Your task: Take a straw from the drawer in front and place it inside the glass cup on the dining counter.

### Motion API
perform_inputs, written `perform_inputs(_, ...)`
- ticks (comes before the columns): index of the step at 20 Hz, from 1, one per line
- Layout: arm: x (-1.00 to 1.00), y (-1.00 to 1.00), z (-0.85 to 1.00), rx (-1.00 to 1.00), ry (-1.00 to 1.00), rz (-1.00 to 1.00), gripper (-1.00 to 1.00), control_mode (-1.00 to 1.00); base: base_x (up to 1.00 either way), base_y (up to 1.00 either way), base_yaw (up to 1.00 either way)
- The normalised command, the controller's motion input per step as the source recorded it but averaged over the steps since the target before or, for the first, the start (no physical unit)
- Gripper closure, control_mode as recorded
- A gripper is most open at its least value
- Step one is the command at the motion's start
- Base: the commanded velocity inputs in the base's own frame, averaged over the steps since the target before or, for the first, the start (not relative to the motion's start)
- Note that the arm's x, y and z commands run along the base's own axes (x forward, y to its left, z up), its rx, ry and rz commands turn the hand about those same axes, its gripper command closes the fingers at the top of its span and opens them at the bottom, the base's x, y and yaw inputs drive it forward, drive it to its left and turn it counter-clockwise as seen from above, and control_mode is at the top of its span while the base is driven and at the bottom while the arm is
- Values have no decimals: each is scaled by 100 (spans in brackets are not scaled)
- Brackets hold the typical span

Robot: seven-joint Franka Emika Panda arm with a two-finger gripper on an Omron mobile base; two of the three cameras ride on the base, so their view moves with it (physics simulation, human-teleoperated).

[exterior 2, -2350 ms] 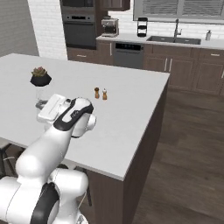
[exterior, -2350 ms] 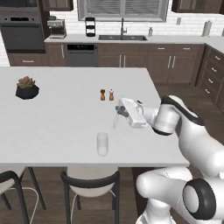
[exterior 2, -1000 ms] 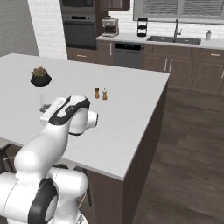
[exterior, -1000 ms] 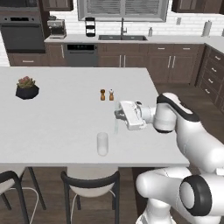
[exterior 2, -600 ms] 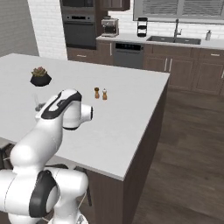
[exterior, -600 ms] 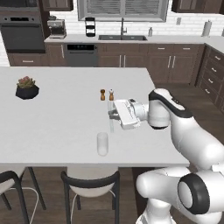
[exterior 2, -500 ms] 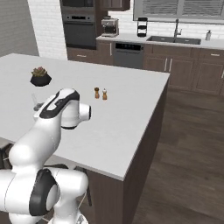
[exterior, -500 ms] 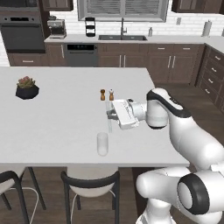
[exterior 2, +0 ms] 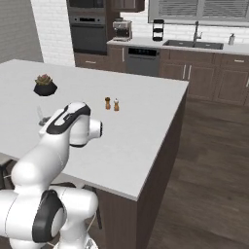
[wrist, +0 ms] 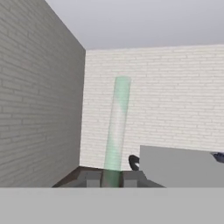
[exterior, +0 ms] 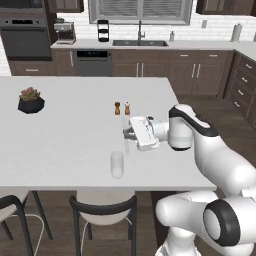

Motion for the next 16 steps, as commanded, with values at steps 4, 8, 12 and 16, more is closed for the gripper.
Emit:
perform_inputs(4,0,-6,-13,3,0,0,100,-100,0,0,0)
perform_inputs(8,7,3,-1,0,0,1,100,-100,0,0,0)
perform_inputs(12,5,6,0,0,-1,0,100,-100,0,0,0)
perform_inputs(16,0,0,-6,0,-3,0,100,-100,0,0,0)
